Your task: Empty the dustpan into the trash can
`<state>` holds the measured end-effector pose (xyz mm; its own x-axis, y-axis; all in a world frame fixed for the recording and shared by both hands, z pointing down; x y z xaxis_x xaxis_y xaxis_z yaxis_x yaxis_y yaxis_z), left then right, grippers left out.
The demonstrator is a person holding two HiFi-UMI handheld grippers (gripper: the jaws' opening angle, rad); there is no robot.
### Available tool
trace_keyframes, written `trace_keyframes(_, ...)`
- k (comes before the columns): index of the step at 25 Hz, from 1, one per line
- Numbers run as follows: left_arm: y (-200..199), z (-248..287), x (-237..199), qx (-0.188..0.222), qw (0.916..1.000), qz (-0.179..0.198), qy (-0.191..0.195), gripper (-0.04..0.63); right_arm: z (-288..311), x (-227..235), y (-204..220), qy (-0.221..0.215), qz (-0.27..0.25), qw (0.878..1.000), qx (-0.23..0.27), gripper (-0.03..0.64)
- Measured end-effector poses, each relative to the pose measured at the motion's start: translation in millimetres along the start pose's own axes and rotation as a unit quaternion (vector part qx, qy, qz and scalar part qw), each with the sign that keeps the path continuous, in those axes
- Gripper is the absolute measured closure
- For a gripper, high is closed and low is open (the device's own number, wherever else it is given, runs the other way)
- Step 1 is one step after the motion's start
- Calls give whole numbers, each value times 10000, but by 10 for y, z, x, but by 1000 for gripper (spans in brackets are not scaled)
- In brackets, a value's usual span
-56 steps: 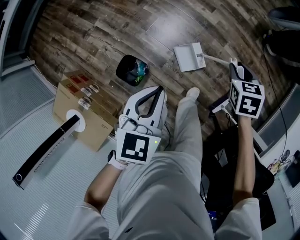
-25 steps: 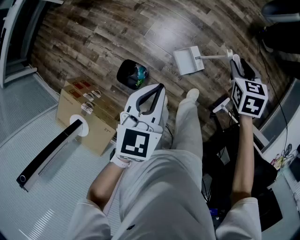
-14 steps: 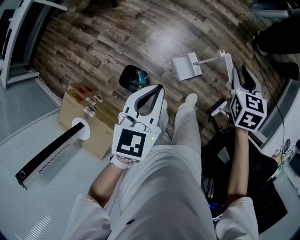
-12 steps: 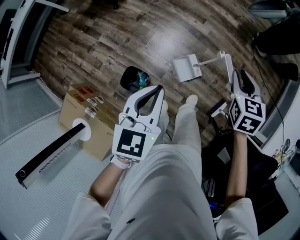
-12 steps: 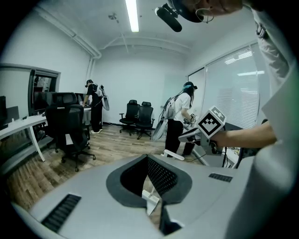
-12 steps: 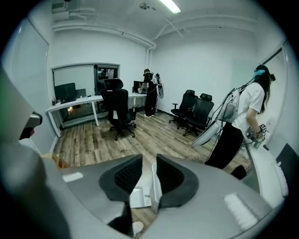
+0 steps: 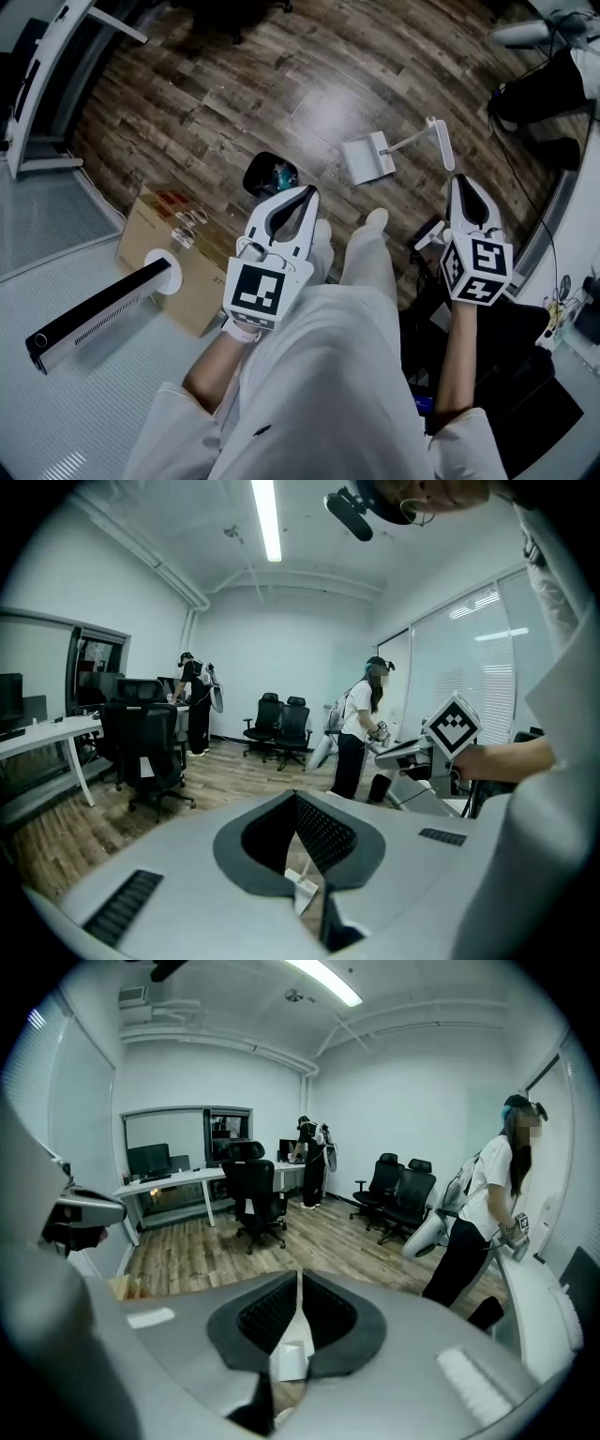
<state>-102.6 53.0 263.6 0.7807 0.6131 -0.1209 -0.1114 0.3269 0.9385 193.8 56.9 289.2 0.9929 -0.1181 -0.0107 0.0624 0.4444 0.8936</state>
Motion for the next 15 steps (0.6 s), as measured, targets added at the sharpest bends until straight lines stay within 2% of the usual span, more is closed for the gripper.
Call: trace_keyframes(15,-159,-500,-59,376,9993,-82,23,589,-994,-468,-432,-293,-138,9927,1159,604)
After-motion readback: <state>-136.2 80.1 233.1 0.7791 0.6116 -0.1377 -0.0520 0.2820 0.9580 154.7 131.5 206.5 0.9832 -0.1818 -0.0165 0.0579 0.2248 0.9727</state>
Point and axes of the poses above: the fingertips, and each gripper's own axes: z forward along the fingers, x to its right, y out of its underside, the point moved 8 cm from there along -z, backward along the fingers, and after that the axes turned 8 degrees about x, right-handed, at the moved point
